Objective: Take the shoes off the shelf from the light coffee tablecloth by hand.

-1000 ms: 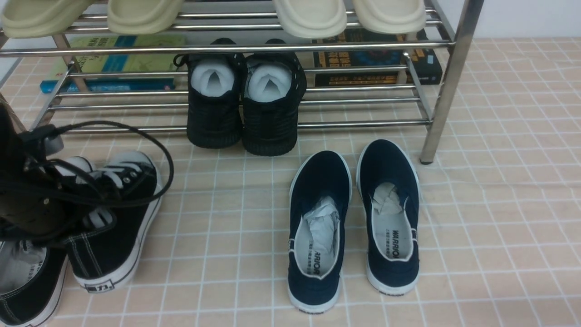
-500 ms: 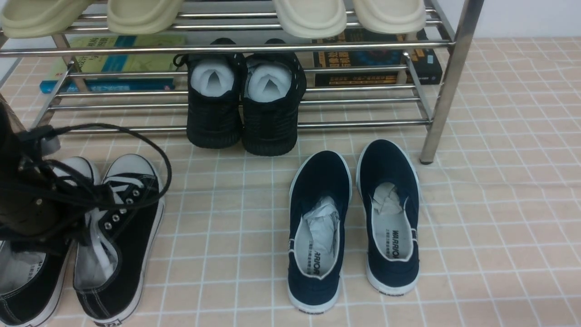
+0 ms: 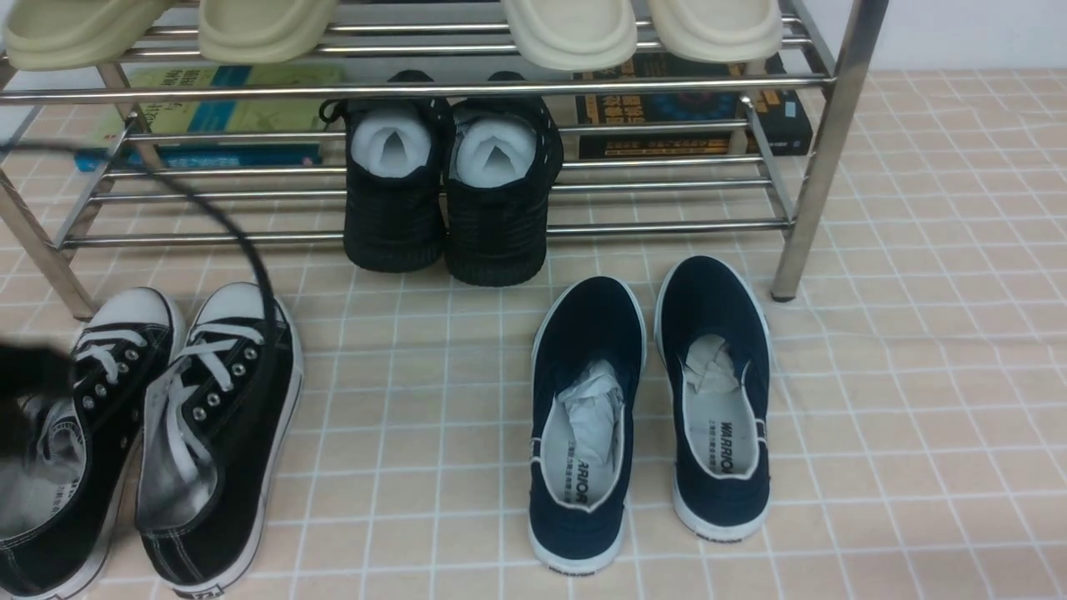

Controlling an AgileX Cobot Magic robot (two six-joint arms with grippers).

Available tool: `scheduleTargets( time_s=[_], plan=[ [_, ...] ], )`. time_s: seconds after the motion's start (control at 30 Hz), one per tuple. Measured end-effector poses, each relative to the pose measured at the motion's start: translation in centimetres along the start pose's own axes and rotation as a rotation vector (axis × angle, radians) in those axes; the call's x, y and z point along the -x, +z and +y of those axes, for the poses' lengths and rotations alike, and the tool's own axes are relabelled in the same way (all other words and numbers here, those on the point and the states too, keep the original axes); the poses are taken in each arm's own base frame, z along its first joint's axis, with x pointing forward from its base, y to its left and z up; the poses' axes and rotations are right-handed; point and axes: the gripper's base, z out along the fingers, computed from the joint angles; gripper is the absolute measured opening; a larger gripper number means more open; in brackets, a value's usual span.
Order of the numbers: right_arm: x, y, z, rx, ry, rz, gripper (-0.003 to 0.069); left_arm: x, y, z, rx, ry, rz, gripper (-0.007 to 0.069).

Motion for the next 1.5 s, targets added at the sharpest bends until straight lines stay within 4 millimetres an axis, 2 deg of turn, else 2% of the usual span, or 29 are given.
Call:
scheduleTargets(
  time_s=[0.03,0.07,0.1,0.13,0.17,0.23,0.43,0.63,0.97,1.13,1.5],
  plan=[
    [0.0,0.0,0.0,0.000,0.000,0.000,0.0240,-1.5,-0.2,-0.3,-0.035,0.023,-0.016,0.0001],
    [0.0,0.0,0.0,0.000,0.000,0.000,0.0240,-1.8,-0.3,-0.3,-0.041,0.026,-0.022,0.0001],
    [0.0,0.0,0.0,0.000,0.000,0.000,0.0240,-3.3,-0.3,-0.7,-0.089,0.040,-0.053,0.0001],
    [0.0,0.0,0.0,0.000,0.000,0.000,0.0240,-3.7,-0.3,-0.8,-0.096,0.040,-0.067,0.0001],
    [0.0,0.0,0.0,0.000,0.000,0.000,0.0240,-5.6,-0.2,-1.2,-0.151,0.036,-0.133,0.0001],
    [0.0,0.0,0.0,0.000,0.000,0.000,0.0240,-7.3,0.2,-1.6,-0.214,0.006,-0.254,0.0001],
    [0.0,0.0,0.0,0.000,0.000,0.000,0.0240,-10.4,1.7,-1.5,-0.264,-0.052,-0.492,0.0004],
    [0.0,0.0,0.0,0.000,0.000,0.000,0.0240,-11.7,2.7,-1.3,-0.253,-0.049,-0.514,0.0006],
    [0.0,0.0,0.0,0.000,0.000,0.000,0.0240,-10.8,3.0,-0.2,-0.113,0.009,-0.663,0.0009],
    [0.0,0.0,0.0,0.000,0.000,0.000,0.0240,-11.5,5.0,0.3,-0.068,0.016,-0.684,0.0011],
    [0.0,0.0,0.0,0.000,0.000,0.000,0.0240,-15.7,9.5,2.0,0.046,-0.087,-0.730,0.0018]
  ],
)
